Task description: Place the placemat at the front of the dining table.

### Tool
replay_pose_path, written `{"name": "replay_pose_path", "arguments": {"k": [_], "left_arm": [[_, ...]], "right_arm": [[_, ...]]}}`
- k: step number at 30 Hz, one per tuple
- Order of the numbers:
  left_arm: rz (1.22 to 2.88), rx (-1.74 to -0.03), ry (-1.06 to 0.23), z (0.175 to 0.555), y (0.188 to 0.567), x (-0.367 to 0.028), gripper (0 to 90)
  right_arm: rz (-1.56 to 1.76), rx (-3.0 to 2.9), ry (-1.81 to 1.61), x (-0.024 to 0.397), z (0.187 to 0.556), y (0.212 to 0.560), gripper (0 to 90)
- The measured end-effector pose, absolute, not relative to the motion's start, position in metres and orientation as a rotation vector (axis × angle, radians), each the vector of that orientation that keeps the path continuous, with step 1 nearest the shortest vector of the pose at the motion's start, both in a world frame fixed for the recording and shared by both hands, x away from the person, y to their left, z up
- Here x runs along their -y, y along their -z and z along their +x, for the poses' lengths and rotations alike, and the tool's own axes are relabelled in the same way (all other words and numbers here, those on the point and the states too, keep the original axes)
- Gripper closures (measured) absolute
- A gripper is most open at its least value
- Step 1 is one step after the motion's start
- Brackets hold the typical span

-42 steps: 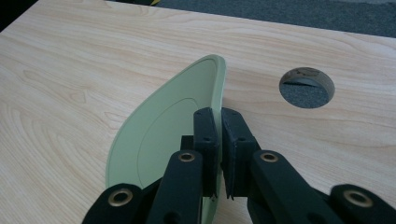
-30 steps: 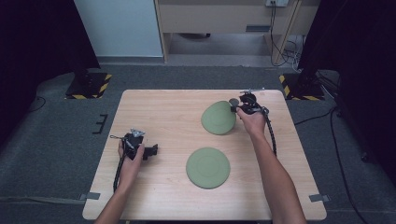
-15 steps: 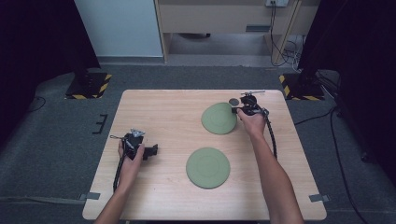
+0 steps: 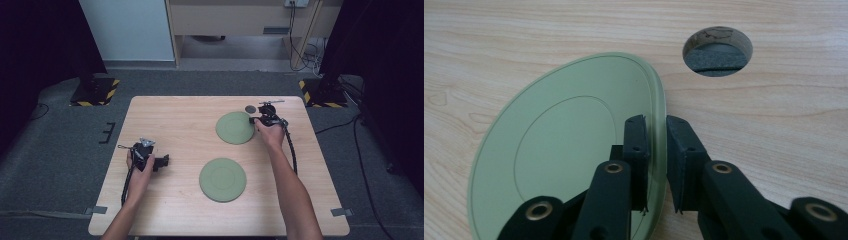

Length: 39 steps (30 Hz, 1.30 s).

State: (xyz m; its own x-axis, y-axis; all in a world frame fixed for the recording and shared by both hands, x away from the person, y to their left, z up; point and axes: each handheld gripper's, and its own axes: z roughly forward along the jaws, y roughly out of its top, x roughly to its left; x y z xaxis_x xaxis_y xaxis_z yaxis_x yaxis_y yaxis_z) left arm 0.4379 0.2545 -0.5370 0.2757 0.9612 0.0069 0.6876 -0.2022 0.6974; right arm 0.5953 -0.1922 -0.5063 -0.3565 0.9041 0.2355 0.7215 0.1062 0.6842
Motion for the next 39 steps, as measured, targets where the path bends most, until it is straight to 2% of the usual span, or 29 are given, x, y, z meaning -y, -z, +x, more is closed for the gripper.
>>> {"name": "replay_pose_path", "arguments": {"k": [2, 4, 6, 8, 12, 16, 23, 30, 39], "left_arm": [[1.967, -1.478, -0.608, 0.438, 0.537, -0.254, 0.0], [1.968, -1.478, -0.608, 0.438, 0.537, -0.254, 0.0], [1.967, -1.479, -0.609, 0.438, 0.537, -0.254, 0.0], [1.967, -1.478, -0.609, 0.438, 0.537, -0.254, 0.0], [1.967, -1.478, -0.609, 0.438, 0.537, -0.254, 0.0], [1.965, -1.481, -0.61, 0.437, 0.537, -0.254, 0.0], [1.965, -1.482, -0.609, 0.437, 0.537, -0.254, 0.0], [1.965, -1.481, -0.608, 0.437, 0.537, -0.254, 0.0], [1.965, -1.481, -0.608, 0.437, 0.537, -0.254, 0.0]], "right_arm": [[1.626, -2.131, -1.072, 0.194, 0.596, 0.508, 71.5], [1.658, -2.116, -1.069, 0.197, 0.597, 0.51, 55.2], [1.673, -2.083, -1.021, 0.199, 0.597, 0.51, 42.6], [1.69, -2.061, -1.013, 0.203, 0.597, 0.509, 33.8], [1.7, -2.017, -1.017, 0.21, 0.594, 0.504, 25.6], [1.705, -1.986, -1.032, 0.217, 0.589, 0.497, 19.0], [1.675, -1.974, -1.01, 0.221, 0.575, 0.482, 13.5], [1.627, -1.976, -1.023, 0.223, 0.539, 0.467, 12.6], [1.563, -2.016, -1.012, 0.222, 0.496, 0.465, 11.1]]}}
